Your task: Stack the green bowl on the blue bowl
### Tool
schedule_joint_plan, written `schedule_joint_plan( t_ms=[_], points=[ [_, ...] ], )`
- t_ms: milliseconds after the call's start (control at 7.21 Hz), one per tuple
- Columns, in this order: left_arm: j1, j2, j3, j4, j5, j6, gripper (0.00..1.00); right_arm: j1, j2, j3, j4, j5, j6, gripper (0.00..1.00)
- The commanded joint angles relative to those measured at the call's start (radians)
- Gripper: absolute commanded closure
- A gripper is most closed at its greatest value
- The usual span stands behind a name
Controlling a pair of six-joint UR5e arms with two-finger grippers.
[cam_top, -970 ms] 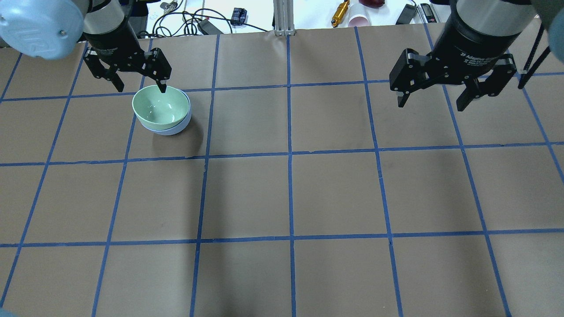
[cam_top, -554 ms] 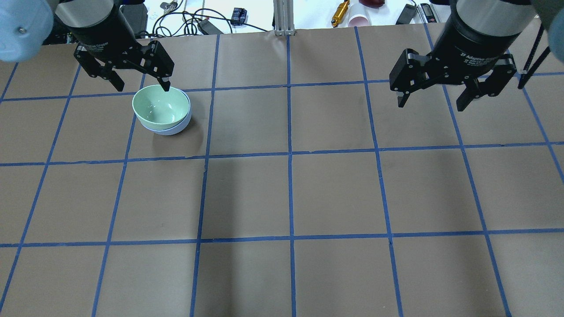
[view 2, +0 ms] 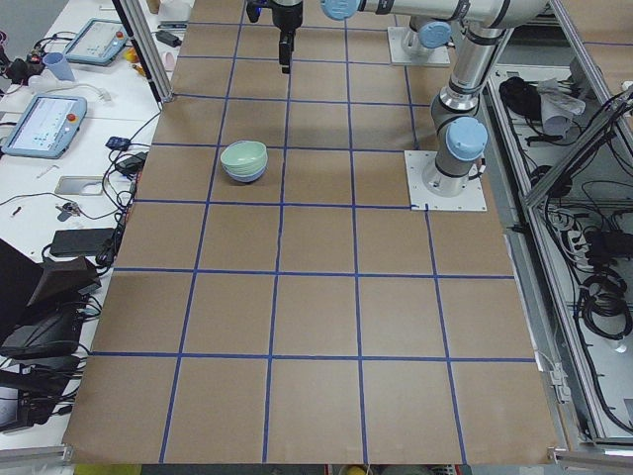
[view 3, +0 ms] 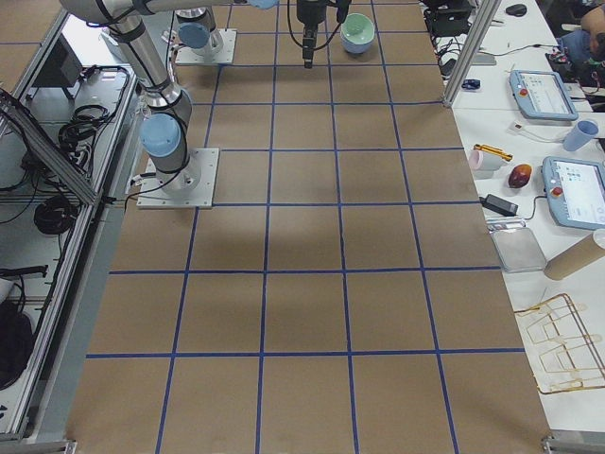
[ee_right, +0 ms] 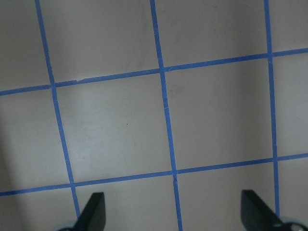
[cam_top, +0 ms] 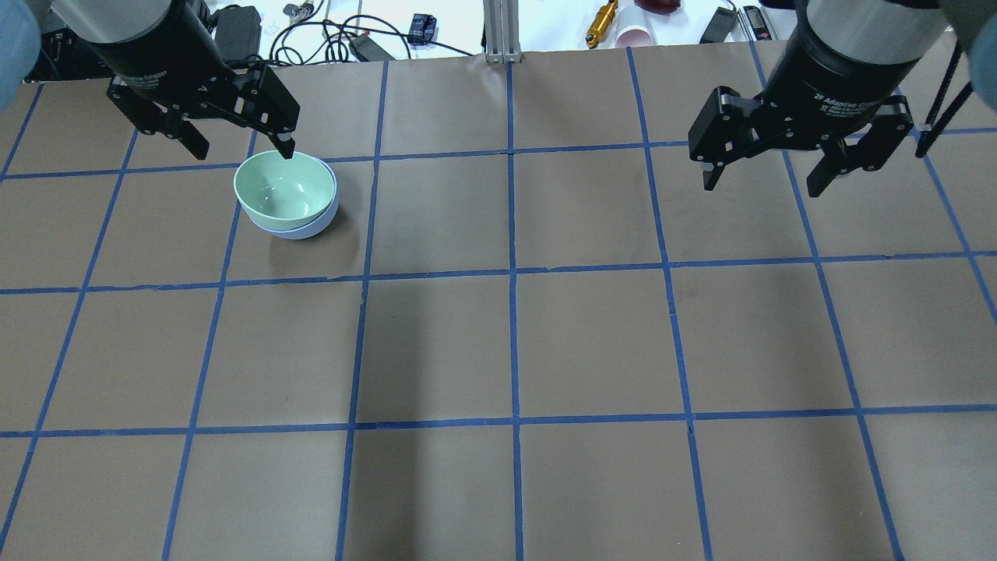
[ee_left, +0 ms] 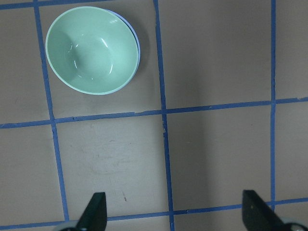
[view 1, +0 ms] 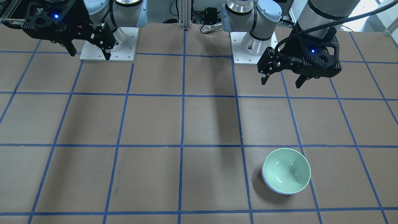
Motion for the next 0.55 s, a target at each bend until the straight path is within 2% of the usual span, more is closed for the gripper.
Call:
schedule_joint_plan(
  t_ms=[0, 416],
  points=[
    [0.0, 0.005, 0.0, -0.001, 0.003, 0.004, 0.0, 0.0, 0.0, 0.0, -0.001, 0.0, 0.0, 0.0],
    [0.003, 0.005, 0.004, -0.001, 0.005, 0.007, 0.0, -0.002, 0.0, 0.001, 0.0, 0.0, 0.0, 0.0]
  ],
)
